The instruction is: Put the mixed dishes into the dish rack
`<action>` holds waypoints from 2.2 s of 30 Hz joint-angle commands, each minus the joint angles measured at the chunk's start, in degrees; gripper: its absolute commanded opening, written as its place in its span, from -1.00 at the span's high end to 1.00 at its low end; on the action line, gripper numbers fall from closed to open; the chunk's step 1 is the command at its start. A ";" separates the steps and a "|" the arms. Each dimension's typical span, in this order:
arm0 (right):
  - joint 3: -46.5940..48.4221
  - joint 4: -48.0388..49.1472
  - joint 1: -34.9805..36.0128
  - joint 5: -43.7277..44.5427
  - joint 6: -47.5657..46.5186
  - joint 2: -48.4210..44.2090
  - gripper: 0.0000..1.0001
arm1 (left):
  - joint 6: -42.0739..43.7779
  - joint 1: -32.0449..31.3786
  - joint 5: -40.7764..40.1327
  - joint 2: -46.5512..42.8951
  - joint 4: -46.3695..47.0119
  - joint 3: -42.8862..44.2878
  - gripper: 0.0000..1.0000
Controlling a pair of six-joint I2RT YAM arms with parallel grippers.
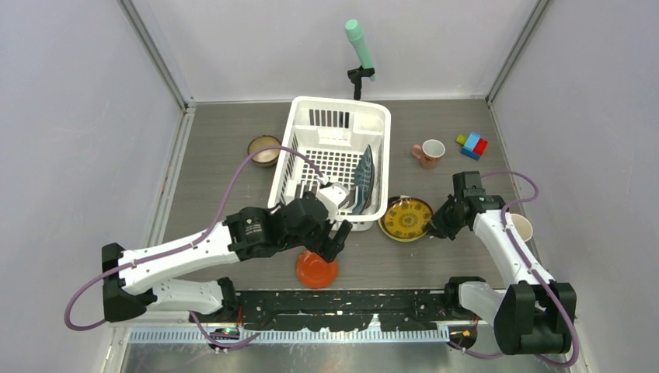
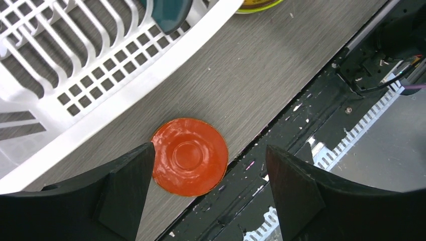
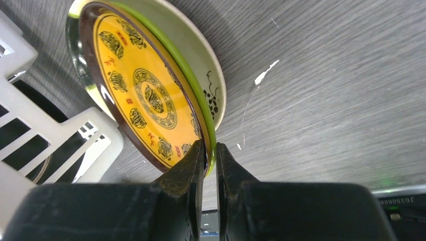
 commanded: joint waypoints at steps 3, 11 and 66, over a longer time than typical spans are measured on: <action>9.05 -9.45 0.15 0.57 1.62 -3.29 0.99 | 7.94 -5.54 -1.99 2.16 8.43 1.45 -0.64; 20.63 -22.99 0.10 3.04 4.24 -2.50 0.99 | 29.33 -12.47 0.56 9.19 26.58 2.11 -0.57; 26.49 -34.34 0.15 -1.76 1.64 -6.85 0.99 | 63.95 -5.72 13.94 30.37 29.35 12.56 0.38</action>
